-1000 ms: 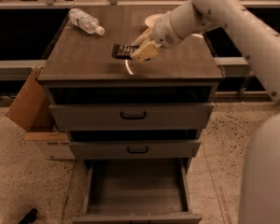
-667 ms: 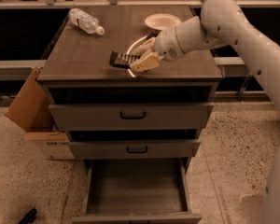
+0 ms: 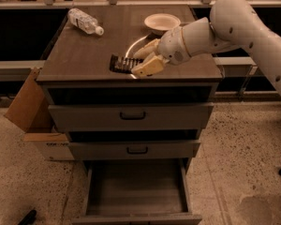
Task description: Place rxbar chocolate into bottom drawer
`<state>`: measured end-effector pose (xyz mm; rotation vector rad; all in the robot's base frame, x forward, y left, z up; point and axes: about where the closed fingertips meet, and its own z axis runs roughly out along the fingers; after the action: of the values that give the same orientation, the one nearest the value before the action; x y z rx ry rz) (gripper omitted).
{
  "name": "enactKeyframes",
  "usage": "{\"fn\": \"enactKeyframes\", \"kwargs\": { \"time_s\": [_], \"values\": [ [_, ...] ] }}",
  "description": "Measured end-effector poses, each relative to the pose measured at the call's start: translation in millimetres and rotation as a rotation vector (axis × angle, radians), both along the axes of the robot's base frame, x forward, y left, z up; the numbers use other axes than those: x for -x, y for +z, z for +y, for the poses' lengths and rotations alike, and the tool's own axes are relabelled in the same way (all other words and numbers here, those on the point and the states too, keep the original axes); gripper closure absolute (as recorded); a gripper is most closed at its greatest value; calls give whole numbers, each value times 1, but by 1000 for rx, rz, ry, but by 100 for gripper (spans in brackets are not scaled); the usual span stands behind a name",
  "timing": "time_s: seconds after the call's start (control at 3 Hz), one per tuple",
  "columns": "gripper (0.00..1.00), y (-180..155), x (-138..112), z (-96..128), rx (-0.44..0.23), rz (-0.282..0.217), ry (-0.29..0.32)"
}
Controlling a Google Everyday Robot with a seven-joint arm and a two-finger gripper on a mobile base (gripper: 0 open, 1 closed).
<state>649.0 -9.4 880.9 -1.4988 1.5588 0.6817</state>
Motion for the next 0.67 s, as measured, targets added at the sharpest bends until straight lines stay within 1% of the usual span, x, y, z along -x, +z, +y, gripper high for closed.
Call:
{"fn": "enactKeyframes", "kwargs": {
  "time_s": [0.33,0.67],
  "values": [
    [100,2,45,-21,13,-13,-22],
    [100,-26,86,-31,12,12,-50]
  ]
}}
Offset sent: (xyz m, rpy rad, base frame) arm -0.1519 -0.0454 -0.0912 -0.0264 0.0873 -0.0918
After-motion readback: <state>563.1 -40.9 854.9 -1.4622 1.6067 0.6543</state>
